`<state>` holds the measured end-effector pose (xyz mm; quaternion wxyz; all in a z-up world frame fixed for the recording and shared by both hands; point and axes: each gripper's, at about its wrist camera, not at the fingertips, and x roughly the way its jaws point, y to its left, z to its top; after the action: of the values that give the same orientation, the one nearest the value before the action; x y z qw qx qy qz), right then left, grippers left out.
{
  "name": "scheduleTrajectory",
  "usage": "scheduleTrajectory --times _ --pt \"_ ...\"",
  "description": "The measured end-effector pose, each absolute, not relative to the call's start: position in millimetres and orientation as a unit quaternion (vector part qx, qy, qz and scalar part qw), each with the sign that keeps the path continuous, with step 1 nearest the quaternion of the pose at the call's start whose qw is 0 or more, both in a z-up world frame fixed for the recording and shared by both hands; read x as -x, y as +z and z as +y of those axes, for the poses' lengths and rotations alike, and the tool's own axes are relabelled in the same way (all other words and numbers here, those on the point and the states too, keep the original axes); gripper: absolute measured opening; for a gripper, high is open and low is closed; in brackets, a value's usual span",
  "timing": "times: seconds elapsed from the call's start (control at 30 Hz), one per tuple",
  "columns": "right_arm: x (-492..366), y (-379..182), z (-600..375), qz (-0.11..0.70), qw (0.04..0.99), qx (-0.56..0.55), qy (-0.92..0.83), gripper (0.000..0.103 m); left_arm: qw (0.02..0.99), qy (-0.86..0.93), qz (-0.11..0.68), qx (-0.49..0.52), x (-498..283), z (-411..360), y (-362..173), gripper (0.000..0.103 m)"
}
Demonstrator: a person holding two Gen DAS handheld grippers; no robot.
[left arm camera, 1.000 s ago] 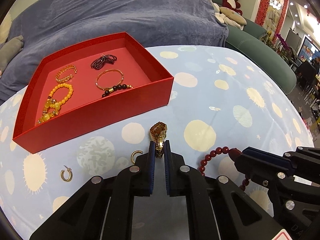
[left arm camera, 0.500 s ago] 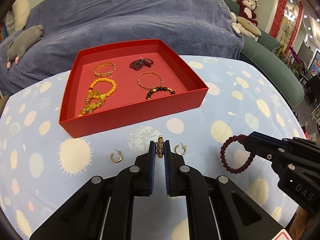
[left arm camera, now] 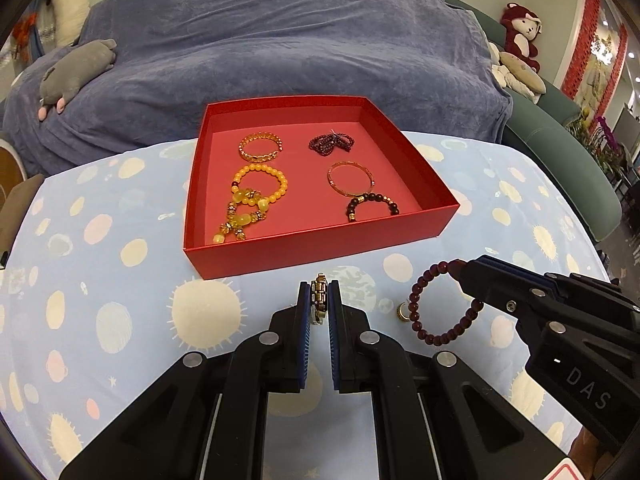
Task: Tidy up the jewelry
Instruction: 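Carry the gold watch and red bead bracelet into the red box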
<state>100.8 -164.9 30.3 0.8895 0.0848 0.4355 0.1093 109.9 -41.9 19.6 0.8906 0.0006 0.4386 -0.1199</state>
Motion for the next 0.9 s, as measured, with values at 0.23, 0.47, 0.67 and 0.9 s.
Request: scheduleTrajectory --times 0.23,0.47,0.67,0.9 --pt "-108.5 28.1 -157.0 0.440 0.886 -0.090 0.114 0.007 0.895 -0.118 0.430 0.006 -110.2 -30.1 29.8 0.007" --pt "-117.2 32.8 -160.2 0.436 0.887 -0.104 0.112 0.008 0.896 -0.111 0.430 0.015 -114.4 -21.3 34.2 0.007" --pt "-126.9 41.5 -166.7 0.426 0.891 -0.114 0.107 0.008 0.898 -0.110 0.425 0.022 -119.7 -14.1 41.7 0.007" --pt "-152.3 69.6 -168.1 0.402 0.902 -0.110 0.110 0.008 0.907 -0.111 0.405 0.025 -139.3 -6.9 68.4 0.007"
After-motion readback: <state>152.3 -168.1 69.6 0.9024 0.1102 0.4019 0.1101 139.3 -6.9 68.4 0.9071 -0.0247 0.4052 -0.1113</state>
